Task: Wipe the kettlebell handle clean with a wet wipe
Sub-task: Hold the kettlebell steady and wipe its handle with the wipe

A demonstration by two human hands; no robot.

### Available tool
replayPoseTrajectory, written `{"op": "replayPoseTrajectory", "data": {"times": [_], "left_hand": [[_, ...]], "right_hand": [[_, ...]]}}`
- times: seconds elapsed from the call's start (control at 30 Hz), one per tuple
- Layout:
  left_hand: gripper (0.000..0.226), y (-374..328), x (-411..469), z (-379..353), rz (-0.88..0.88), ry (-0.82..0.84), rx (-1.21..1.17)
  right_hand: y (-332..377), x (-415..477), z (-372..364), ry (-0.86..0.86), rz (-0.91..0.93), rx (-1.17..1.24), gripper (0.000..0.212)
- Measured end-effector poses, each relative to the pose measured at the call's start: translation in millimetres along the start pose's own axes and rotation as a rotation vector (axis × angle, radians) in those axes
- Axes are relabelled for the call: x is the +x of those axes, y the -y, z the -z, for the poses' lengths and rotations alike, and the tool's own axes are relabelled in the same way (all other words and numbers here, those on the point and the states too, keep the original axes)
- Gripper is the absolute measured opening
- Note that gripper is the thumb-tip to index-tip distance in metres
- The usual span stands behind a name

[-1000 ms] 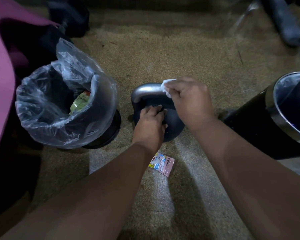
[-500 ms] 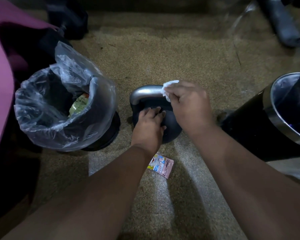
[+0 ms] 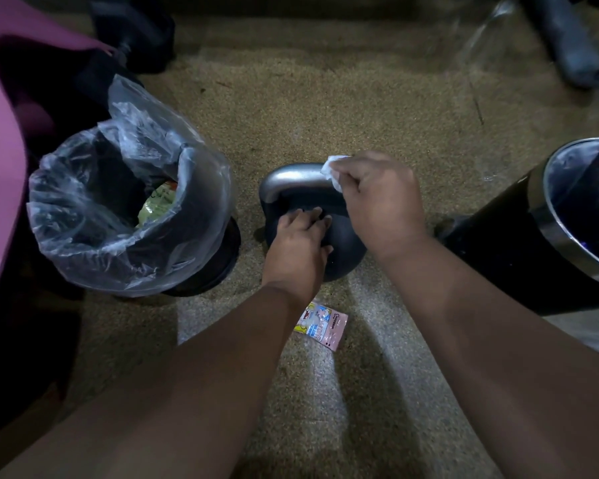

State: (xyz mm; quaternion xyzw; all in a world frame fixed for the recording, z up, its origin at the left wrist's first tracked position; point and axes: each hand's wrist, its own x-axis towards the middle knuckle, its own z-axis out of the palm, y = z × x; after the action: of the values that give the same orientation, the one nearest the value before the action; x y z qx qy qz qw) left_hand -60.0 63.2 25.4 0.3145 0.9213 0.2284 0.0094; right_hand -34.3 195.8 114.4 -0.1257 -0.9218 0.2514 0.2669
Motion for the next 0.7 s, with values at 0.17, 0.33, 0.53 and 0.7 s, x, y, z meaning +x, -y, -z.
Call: {"op": "replayPoseTrajectory", "data": {"times": [0.17,0.33,0.53,0.7], "left_hand": [[0.050,0.6,0.5,-0.6,-0.003,0.002,-0.006],[0.049,0.5,-0.1,-2.1,-0.004,-0.008,-0.005],[0.050,1.5,0.5,-1.5,-0.008,-0.015,-0.006],[0.049,1.0,0.2,-0.5,-0.008,-0.008,0.003]], "right_hand": [[-0.3,-9.7,-2.5,0.007,0.069,-0.055,0.020],[6.0,-7.4,-0.7,-0.017,0.052,-0.040,0.017],[3.1,-3.9,0.1,-0.012,0.046,0.016,0.019],[1.4,-15.5,-2.2,-0.028,0.108,-0.042,0.023]]}}
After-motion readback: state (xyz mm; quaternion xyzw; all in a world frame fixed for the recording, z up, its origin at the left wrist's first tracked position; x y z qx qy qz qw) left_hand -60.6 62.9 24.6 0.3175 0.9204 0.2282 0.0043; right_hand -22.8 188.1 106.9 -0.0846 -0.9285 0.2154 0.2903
